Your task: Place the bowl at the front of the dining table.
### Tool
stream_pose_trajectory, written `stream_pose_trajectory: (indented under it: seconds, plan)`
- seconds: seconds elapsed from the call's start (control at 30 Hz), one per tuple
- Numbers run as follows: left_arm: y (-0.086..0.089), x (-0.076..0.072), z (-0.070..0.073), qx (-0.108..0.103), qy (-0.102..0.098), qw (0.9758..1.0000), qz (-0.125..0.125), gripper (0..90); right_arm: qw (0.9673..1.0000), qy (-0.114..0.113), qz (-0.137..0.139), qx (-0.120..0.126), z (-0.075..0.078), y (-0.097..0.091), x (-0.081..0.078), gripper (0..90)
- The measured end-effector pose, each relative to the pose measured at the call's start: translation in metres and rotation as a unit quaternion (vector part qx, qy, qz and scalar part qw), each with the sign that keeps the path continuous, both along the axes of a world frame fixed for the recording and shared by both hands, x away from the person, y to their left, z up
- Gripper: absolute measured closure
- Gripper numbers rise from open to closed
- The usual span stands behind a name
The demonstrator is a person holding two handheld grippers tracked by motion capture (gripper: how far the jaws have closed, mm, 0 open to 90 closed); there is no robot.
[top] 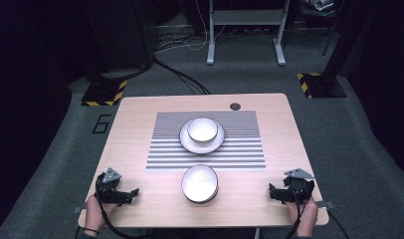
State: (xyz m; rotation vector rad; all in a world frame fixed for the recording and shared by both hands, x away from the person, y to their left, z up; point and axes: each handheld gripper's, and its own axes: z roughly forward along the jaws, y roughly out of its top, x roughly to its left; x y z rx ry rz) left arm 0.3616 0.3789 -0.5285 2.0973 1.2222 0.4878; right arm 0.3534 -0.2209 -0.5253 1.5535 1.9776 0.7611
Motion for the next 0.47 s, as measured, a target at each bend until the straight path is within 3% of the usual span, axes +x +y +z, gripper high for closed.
stream_pose_trajectory:
  seconds: [0.07,0.13,0.23,0.47]
  plan:
    - [0.0020,-0.0002,-0.0027,-0.007,-0.013,0.9998,0.010,2.5,0.9996,-0.004,0.006,0.026,-0.0043,-0.0047,0.0006,0.0]
    - [0.0021,0.0009,-0.0028,-0.008,-0.014,0.9998,0.015,2.3,0.9995,-0.006,0.010,0.028,-0.0045,-0.0058,0.0014,0.0]
    - [0.0016,0.0039,-0.0028,-0.008,-0.015,0.9998,0.010,2.3,0.9989,-0.004,0.039,0.027,-0.0044,-0.0040,0.0069,0.0]
    - [0.0021,0.0049,-0.0028,-0.007,-0.014,0.9999,0.003,2.2,0.9987,-0.004,0.042,0.028,-0.0046,-0.0036,0.0085,0.0]
